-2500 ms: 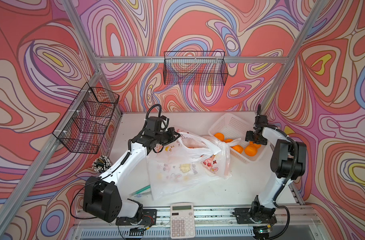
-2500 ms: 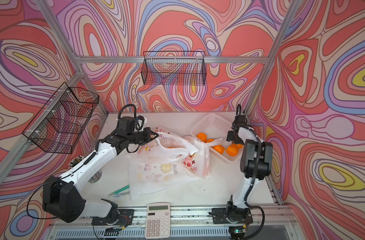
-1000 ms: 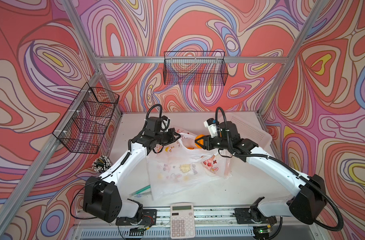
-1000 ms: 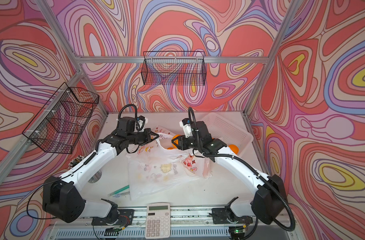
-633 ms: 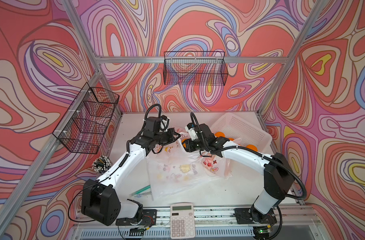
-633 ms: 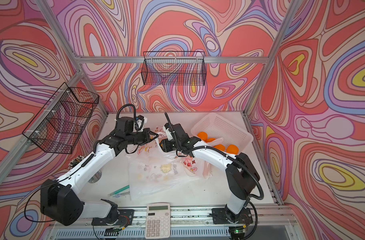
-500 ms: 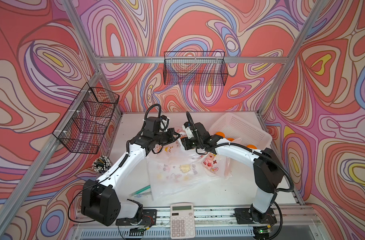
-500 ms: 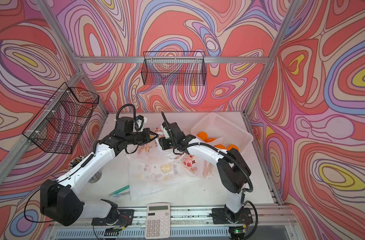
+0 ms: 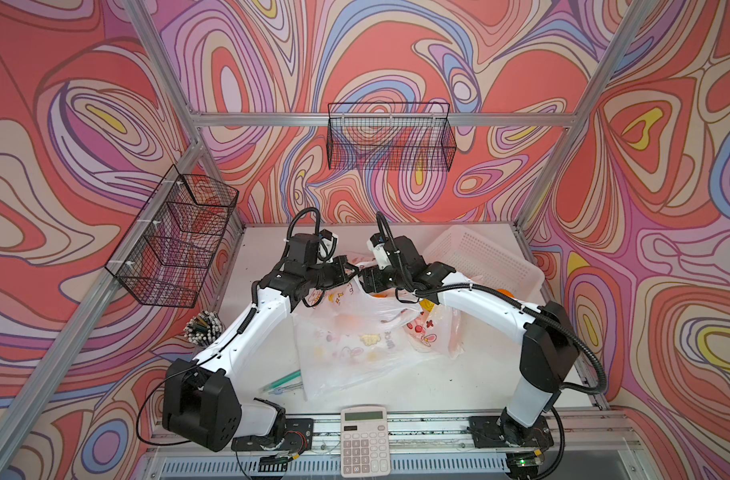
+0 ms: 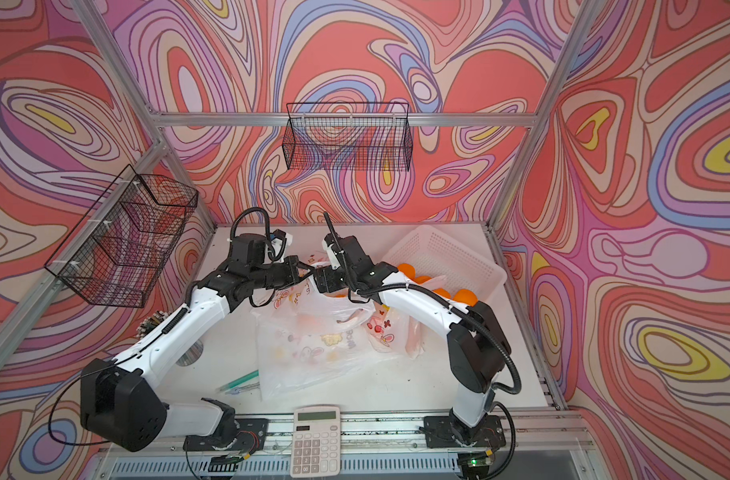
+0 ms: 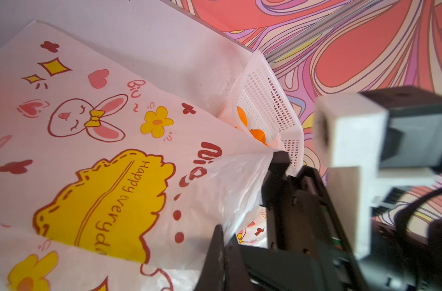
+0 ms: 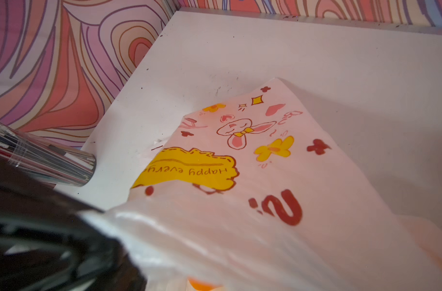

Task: Place the oranges into plastic bags & tie knots
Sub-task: Place the orange in the plastic bag, then adjust the plastic bag.

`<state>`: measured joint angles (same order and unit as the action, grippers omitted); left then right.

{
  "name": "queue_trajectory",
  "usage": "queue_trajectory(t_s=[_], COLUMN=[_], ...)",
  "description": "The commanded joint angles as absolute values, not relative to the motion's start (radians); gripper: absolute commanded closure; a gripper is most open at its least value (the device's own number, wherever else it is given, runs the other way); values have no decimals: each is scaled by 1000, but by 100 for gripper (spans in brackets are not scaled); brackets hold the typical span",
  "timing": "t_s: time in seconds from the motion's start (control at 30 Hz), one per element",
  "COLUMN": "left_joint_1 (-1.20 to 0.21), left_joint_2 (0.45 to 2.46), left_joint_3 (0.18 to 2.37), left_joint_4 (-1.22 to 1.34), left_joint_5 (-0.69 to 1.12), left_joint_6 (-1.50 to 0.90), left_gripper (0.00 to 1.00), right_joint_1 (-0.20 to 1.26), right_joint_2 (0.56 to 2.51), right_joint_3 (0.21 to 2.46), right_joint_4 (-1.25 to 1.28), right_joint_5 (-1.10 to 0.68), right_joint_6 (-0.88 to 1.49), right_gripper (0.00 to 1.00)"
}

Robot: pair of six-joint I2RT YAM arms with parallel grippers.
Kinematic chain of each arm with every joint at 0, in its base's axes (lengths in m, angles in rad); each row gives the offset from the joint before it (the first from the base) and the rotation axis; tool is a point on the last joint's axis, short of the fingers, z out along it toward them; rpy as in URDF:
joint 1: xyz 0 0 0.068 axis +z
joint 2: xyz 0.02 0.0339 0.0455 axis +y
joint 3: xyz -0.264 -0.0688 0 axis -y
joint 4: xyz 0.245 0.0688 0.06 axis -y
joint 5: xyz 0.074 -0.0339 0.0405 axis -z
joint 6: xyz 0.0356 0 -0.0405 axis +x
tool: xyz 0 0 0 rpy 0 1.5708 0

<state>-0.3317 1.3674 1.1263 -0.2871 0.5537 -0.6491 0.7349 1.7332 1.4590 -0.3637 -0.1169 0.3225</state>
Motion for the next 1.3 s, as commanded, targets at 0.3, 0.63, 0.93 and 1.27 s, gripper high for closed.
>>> queue_trajectory(t_s=[0.3, 0.63, 0.93, 1.27], left_joint_1=[-333, -333, -333, -333], left_joint_2=[1326, 1333, 1326, 1305], left_joint_3=[1045, 1043, 1045, 1049], left_joint_4=[-203, -194, -180, -176], left_joint_5=[618, 630, 653, 639], left_joint_6=[-583, -563, -554, -537], left_gripper=[100, 100, 100, 100], right_joint_1=[736, 559, 475, 472], right_joint_2=[1482, 1066, 1002, 1123], right_joint_3=[1460, 1095, 892, 873], right_joint_4=[-489, -525, -445, -299], right_joint_5=[-26, -58, -221, -336], right_joint_6=[322, 520, 711, 768], right_gripper=[20, 7, 12, 55])
